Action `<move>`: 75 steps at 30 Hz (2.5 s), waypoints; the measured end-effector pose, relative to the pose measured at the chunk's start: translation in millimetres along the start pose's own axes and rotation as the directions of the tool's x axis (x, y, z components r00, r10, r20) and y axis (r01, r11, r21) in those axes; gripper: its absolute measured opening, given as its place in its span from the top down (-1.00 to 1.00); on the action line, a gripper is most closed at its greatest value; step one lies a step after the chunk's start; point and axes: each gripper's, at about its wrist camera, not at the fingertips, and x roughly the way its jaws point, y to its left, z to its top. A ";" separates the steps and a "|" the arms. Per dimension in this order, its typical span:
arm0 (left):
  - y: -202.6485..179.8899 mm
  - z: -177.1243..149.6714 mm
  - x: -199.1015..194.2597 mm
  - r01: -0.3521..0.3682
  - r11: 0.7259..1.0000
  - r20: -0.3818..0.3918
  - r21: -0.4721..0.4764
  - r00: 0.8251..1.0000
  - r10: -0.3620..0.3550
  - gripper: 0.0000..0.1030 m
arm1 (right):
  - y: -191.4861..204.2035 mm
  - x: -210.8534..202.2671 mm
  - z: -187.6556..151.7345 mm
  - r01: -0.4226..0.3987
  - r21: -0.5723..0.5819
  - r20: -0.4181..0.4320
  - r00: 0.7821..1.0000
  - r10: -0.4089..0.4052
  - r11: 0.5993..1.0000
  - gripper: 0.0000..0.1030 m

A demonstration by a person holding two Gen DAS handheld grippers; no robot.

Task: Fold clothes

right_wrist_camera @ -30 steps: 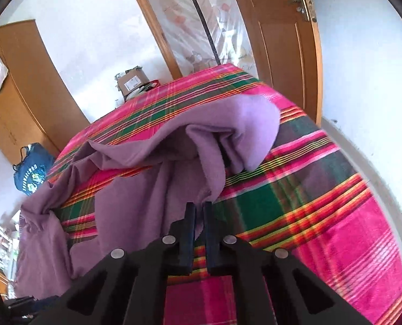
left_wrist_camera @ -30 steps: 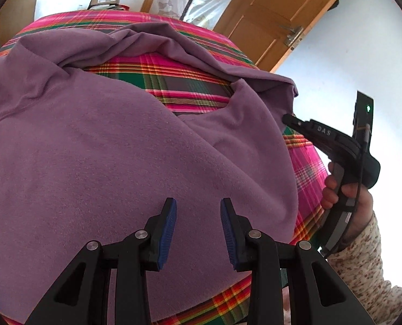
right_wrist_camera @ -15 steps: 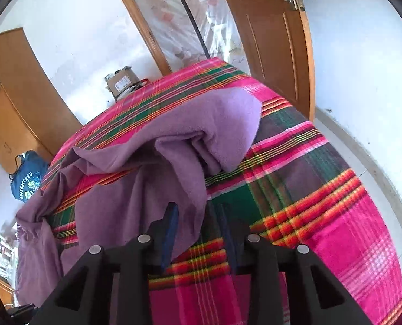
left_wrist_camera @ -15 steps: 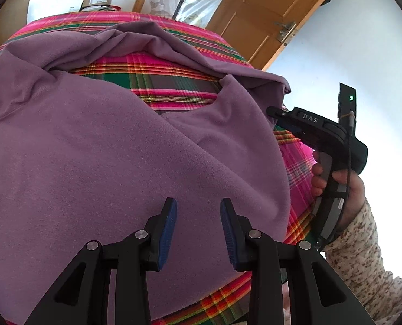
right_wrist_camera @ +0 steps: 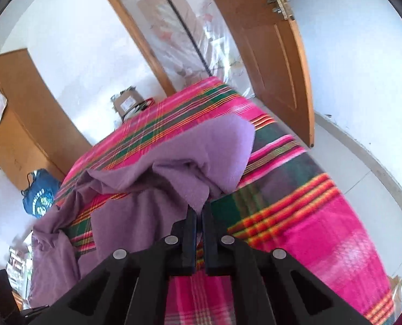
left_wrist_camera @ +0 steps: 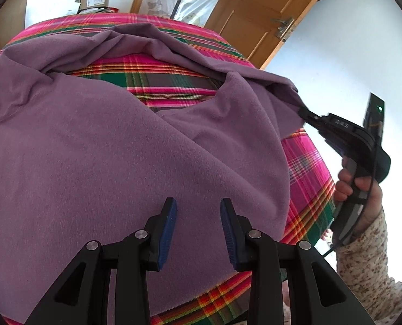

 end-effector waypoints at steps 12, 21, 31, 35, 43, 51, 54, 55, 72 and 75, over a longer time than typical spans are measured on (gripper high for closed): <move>10.9 2.7 -2.3 0.013 1.000 -0.009 -0.018 1.000 -0.013 0.32 | -40.9 -54.2 4.1 0.105 0.045 0.098 0.989 -0.109 0.993 0.93; 5.5 5.0 1.8 -0.014 1.000 -0.022 0.021 1.000 0.014 0.32 | -56.1 -66.9 -2.7 0.156 0.076 0.117 0.979 -0.164 0.985 0.93; 6.7 14.0 3.9 -0.031 0.998 -0.028 0.058 0.999 0.033 0.32 | -72.1 -80.9 -3.0 0.196 0.104 0.140 0.968 -0.210 0.975 0.93; 5.4 21.0 3.9 -0.039 0.997 -0.021 0.071 0.999 0.041 0.32 | -77.4 -78.3 -9.1 0.229 0.104 0.130 0.962 -0.241 0.968 0.93; 5.1 20.5 14.9 -0.041 0.996 -0.050 0.082 0.998 0.045 0.32 | -95.8 -76.6 -22.1 0.240 0.132 0.098 0.962 -0.253 0.962 0.93; 4.6 20.5 16.1 -0.034 0.996 -0.053 0.088 0.998 0.039 0.32 | -88.4 -92.1 -27.9 0.273 0.110 0.151 0.946 -0.288 0.956 0.93; 5.5 20.6 15.9 -0.029 0.996 -0.053 0.083 0.998 0.033 0.32 | -87.4 -89.6 -31.6 0.296 0.098 0.134 0.942 -0.307 0.950 0.93; 5.9 20.7 15.7 -0.027 0.996 -0.053 0.080 0.998 0.031 0.32 | -88.0 -89.5 -33.4 0.299 0.101 0.125 0.943 -0.310 0.949 0.93; -10.1 31.3 1.7 0.007 0.990 -0.006 0.141 1.000 -0.006 0.32 | -82.3 -93.7 -34.9 0.368 0.005 -0.005 0.930 -0.368 0.930 0.87; -10.3 39.1 8.2 0.018 0.991 -0.014 0.134 1.000 -0.017 0.32 | -73.0 -99.2 -31.3 0.384 -0.029 0.006 0.923 -0.384 0.923 0.86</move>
